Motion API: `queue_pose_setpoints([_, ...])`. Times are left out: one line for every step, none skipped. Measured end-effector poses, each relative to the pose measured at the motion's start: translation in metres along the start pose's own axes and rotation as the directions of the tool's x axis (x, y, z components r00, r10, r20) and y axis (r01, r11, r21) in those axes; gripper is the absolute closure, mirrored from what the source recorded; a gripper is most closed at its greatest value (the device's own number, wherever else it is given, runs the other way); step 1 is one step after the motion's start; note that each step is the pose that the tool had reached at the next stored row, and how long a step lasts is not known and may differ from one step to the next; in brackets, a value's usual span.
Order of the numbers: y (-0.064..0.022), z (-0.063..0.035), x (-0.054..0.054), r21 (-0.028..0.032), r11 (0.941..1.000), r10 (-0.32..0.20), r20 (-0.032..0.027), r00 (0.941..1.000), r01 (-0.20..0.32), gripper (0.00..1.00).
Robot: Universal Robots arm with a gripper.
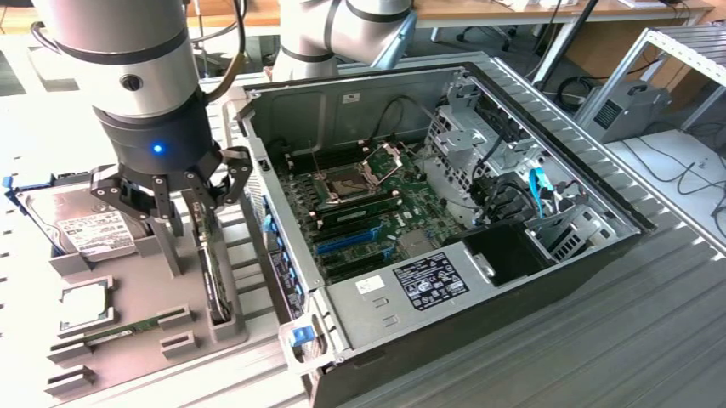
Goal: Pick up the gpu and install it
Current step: 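Pick up the gpu and move the gpu toward the slot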
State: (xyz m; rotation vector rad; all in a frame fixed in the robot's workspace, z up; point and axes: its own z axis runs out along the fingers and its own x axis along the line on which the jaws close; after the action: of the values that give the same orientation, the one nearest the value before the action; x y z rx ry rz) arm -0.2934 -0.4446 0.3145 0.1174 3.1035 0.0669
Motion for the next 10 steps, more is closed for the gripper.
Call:
queue_pose_setpoints([0.0005, 0.0002, 0.0003, 0.0, 1.0, 0.0, 0.0, 1.0, 0.0, 0.58])
queue_pose_setpoints([0.001, 0.0005, 0.0005, 0.0, 1.0, 0.0, 0.0, 1.0, 0.0, 0.58])
queue_pose_setpoints([0.0013, 0.0009, 0.0004, -0.0001, 1.0, 0.0, 0.0001, 1.0, 0.0, 0.58])
queue_pose_setpoints([0.0014, 0.0012, 0.0005, -0.0001, 1.0, 0.0, 0.0, 1.0, 0.0, 0.58])
queue_pose_setpoints([0.0016, 0.0016, 0.0005, 0.0001, 1.0, 0.0, 0.0, 1.0, 0.0, 0.58])
queue_pose_setpoints([0.0017, 0.0021, 0.0006, 0.0005, 1.0, 0.0, -0.0001, 1.0, 0.0, 0.58])
queue_pose_setpoints([0.0017, 0.0027, 0.0006, 0.0008, 1.0, 0.0, -0.0001, 1.0, 0.0, 0.58])
queue_pose_setpoints([0.0017, 0.0032, 0.0006, 0.001, 1.0, 0.0, -0.0001, 1.0, 0.0, 0.58])
queue_pose_setpoints([0.0017, 0.0037, 0.0006, 0.001, 1.0, 0.0, 0.0, 1.0, 0.0, 0.58])
queue_pose_setpoints([0.0016, 0.004, 0.0006, 0.0011, 1.0, 0.0, -0.0001, 1.0, 0.0, 0.58])
